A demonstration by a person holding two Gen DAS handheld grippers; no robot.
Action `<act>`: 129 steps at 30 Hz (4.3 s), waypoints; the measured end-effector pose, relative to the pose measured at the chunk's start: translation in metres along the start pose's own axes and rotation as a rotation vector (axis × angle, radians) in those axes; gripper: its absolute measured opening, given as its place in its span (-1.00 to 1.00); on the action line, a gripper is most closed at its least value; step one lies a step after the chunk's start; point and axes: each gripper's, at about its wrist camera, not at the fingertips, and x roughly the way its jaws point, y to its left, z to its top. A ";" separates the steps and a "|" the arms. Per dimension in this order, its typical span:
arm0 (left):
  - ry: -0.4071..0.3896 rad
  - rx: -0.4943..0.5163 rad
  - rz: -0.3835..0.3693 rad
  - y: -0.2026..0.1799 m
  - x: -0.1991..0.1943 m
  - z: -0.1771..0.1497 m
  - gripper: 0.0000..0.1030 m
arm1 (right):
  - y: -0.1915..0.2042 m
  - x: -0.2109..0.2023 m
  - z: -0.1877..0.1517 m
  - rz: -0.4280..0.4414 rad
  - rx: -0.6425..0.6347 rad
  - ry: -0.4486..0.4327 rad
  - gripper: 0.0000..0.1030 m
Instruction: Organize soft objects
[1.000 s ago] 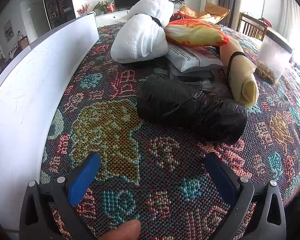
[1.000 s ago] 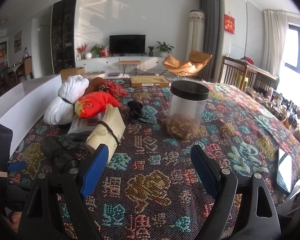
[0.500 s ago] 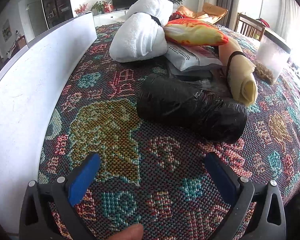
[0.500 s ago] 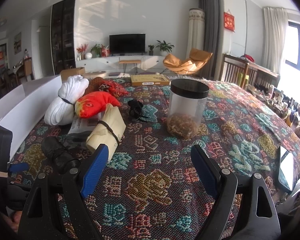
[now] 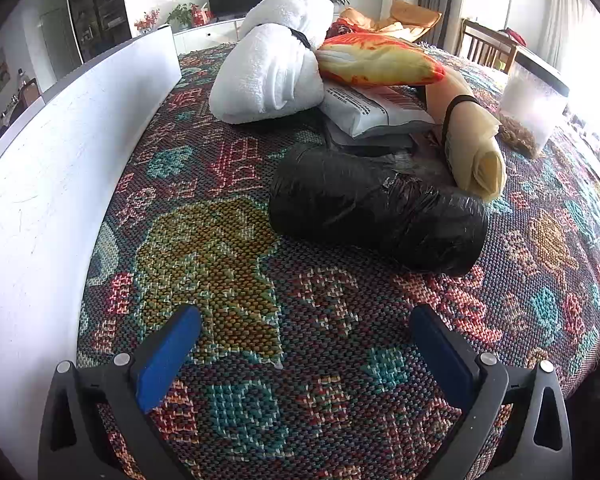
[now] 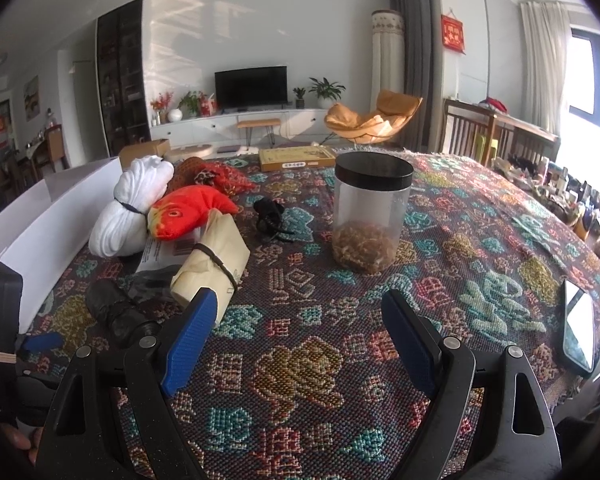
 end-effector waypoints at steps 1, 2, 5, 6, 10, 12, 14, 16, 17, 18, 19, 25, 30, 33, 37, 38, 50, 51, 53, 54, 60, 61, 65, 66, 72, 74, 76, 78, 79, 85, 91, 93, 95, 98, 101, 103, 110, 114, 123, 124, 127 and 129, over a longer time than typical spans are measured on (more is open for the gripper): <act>0.009 0.007 -0.011 0.002 -0.001 0.000 1.00 | -0.003 0.001 0.000 0.015 0.017 0.008 0.68; 0.018 0.008 -0.020 0.004 -0.002 0.000 1.00 | -0.006 0.005 -0.001 0.043 0.037 0.022 0.68; 0.023 -0.013 -0.083 0.017 -0.010 -0.004 1.00 | -0.014 0.027 -0.002 0.157 0.094 0.137 0.68; 0.016 -0.021 -0.111 0.021 -0.013 -0.006 1.00 | -0.015 0.038 -0.001 0.214 0.126 0.191 0.68; -0.010 -0.025 -0.173 0.029 -0.025 -0.012 1.00 | -0.008 0.082 0.008 0.349 0.226 0.341 0.68; -0.022 -0.023 -0.187 0.029 -0.030 -0.012 1.00 | 0.010 0.101 0.023 0.439 0.257 0.366 0.68; -0.032 -0.028 -0.203 0.028 -0.035 -0.011 1.00 | 0.037 0.116 0.038 0.461 0.193 0.383 0.68; -0.033 -0.033 -0.212 0.024 -0.038 -0.006 1.00 | 0.056 0.127 0.045 0.421 0.109 0.392 0.68; -0.030 -0.033 -0.218 0.023 -0.039 -0.005 1.00 | 0.060 0.129 0.047 0.399 0.085 0.391 0.63; -0.027 -0.032 -0.224 0.021 -0.039 -0.004 1.00 | 0.056 0.135 0.046 0.358 0.070 0.417 0.59; -0.023 -0.032 -0.233 0.019 -0.038 -0.002 1.00 | 0.051 0.137 0.045 0.329 0.069 0.432 0.16; -0.002 -0.079 -0.310 0.004 -0.026 0.019 1.00 | -0.012 0.098 0.028 0.294 0.191 0.377 -0.64; 0.046 -0.183 -0.272 -0.015 0.013 0.056 1.00 | -0.043 0.070 -0.001 0.298 0.251 0.299 -0.63; 0.052 -0.159 -0.184 -0.019 0.024 0.067 1.00 | -0.042 0.062 -0.005 0.304 0.222 0.277 -0.63; 0.060 -0.067 -0.101 -0.003 0.013 0.064 1.00 | -0.030 0.060 -0.006 0.312 0.158 0.268 -0.63; 0.059 -0.056 -0.068 0.005 0.009 0.063 1.00 | -0.028 0.059 -0.007 0.315 0.148 0.264 -0.63; 0.089 -0.108 -0.021 0.021 0.028 0.061 0.52 | -0.081 0.057 -0.019 0.447 0.426 0.236 -0.63; 0.057 -0.100 0.000 0.021 0.023 0.060 -0.20 | -0.086 0.056 -0.021 0.459 0.455 0.237 -0.63; 0.040 -0.121 -0.040 0.027 0.016 0.057 -0.17 | -0.094 0.055 -0.026 0.494 0.515 0.258 -0.63; 0.028 -0.145 -0.083 0.033 0.011 0.056 -0.18 | -0.097 0.053 -0.029 0.511 0.538 0.269 -0.63; -0.074 -0.220 -0.241 0.060 -0.050 0.049 -0.20 | -0.068 0.018 -0.008 0.619 0.494 0.258 -0.64; -0.092 -0.228 -0.251 0.065 -0.059 0.050 -0.20 | -0.058 0.014 0.001 0.642 0.471 0.252 -0.64; -0.161 -0.264 -0.264 0.093 -0.083 0.060 -0.21 | -0.010 0.005 0.037 0.733 0.394 0.240 -0.64; -0.178 -0.277 -0.264 0.102 -0.090 0.060 -0.21 | 0.005 0.004 0.047 0.753 0.379 0.237 -0.64; -0.325 -0.397 -0.248 0.177 -0.144 0.069 -0.21 | 0.103 0.000 0.102 0.901 0.252 0.258 -0.64; -0.356 -0.418 -0.179 0.205 -0.157 0.068 -0.21 | 0.144 -0.005 0.117 0.970 0.208 0.282 -0.64; -0.352 -0.428 -0.081 0.231 -0.164 0.062 -0.19 | 0.186 -0.002 0.124 1.031 0.172 0.322 -0.64; -0.325 -0.444 0.056 0.252 -0.163 0.055 0.06 | 0.227 0.009 0.123 1.044 0.122 0.382 -0.53; -0.313 -0.450 0.122 0.260 -0.161 0.051 0.61 | 0.243 0.016 0.118 1.032 0.101 0.410 -0.34; -0.343 -0.520 0.218 0.276 -0.153 0.028 0.99 | 0.240 0.035 0.096 0.903 0.044 0.405 0.37; -0.383 -0.431 0.048 0.212 -0.154 0.042 1.00 | 0.157 0.048 0.068 0.579 -0.004 0.316 0.37; -0.376 -0.363 -0.024 0.177 -0.151 0.050 1.00 | 0.127 0.054 0.055 0.465 -0.016 0.299 0.37; -0.353 -0.284 -0.093 0.136 -0.145 0.056 1.00 | 0.097 0.055 0.042 0.333 -0.031 0.283 0.37; -0.281 -0.165 -0.162 0.078 -0.120 0.057 1.00 | 0.059 0.064 0.028 0.155 -0.040 0.280 0.37; -0.176 -0.074 -0.179 0.034 -0.070 0.050 1.00 | 0.032 0.077 0.015 0.006 -0.070 0.310 0.39; -0.098 -0.032 -0.127 0.017 -0.032 0.046 0.99 | 0.020 0.088 0.007 -0.046 -0.082 0.330 0.39; -0.069 -0.059 -0.049 0.022 0.037 0.059 0.99 | 0.003 0.101 -0.011 -0.094 -0.062 0.333 0.40; -0.054 -0.020 0.011 0.015 0.045 0.063 1.00 | -0.019 0.108 -0.011 -0.056 0.051 0.336 0.66; -0.054 -0.024 0.009 0.015 0.044 0.063 1.00 | -0.019 0.105 -0.009 -0.078 0.043 0.327 0.70; -0.054 -0.024 0.009 0.015 0.044 0.063 1.00 | -0.018 0.105 -0.009 -0.078 0.043 0.327 0.70; -0.054 -0.024 0.009 0.014 0.045 0.063 1.00 | -0.019 0.106 -0.010 -0.078 0.043 0.327 0.70; -0.054 -0.024 0.009 0.014 0.045 0.063 1.00 | -0.019 0.106 -0.010 -0.078 0.043 0.327 0.70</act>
